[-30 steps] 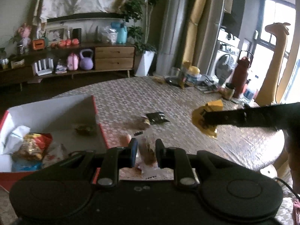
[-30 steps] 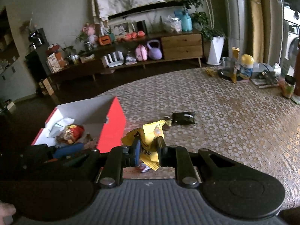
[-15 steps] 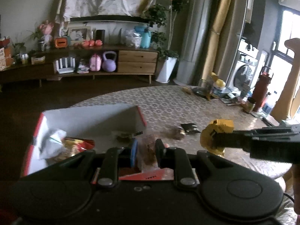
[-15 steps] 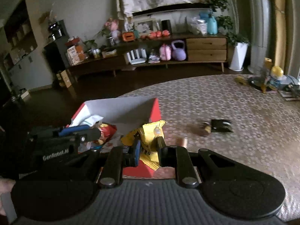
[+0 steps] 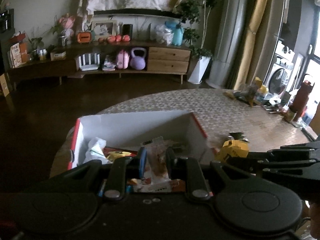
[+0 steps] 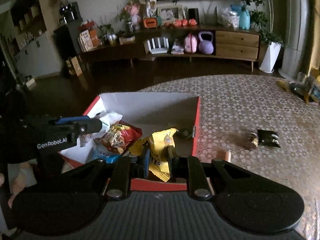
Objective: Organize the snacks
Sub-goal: 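Carry the candy packet and M&M's bag over the red shoebox, then open both grippers to drop the candy packet and M&M's bag into the box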
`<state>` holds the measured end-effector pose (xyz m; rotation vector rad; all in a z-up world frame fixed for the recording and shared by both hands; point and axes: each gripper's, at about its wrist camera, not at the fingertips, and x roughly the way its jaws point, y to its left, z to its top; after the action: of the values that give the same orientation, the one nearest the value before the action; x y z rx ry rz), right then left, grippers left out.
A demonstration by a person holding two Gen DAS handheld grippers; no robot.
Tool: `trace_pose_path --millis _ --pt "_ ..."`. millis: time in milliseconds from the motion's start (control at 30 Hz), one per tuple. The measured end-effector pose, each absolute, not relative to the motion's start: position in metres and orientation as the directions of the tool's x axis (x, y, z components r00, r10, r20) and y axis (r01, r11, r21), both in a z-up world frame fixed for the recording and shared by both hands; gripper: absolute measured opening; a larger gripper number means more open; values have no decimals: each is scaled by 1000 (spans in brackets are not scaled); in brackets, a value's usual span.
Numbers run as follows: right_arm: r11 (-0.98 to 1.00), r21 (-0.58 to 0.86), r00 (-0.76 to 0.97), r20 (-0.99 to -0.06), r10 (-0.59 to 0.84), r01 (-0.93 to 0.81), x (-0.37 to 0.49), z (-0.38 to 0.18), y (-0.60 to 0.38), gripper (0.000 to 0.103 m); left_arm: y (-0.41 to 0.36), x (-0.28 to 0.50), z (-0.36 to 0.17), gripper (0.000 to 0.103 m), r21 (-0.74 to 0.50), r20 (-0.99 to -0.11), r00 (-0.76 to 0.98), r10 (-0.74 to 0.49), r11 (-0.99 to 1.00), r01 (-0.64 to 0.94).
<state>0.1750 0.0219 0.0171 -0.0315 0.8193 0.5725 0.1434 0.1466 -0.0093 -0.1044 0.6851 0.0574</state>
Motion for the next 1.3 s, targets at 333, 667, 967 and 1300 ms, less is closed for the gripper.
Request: trace_pose_path --millis 333,667,967,1300 --pt "848 133 506 -752 423 -512 214 -21 61 18 170 184 -42 18 -70 -690 723 31 992 -109" --pt "848 120 463 -794 394 -516 236 -52 74 18 177 208 -75 18 -62 -742 670 24 993 -104" --pt "837 130 430 -810 399 -531 235 -61 79 18 169 216 -85 18 -44 -781 625 2 997 -59" --pt "838 164 411 -812 415 -521 230 -56 70 19 165 210 -88 29 -59 -796 605 -10 996 -62"
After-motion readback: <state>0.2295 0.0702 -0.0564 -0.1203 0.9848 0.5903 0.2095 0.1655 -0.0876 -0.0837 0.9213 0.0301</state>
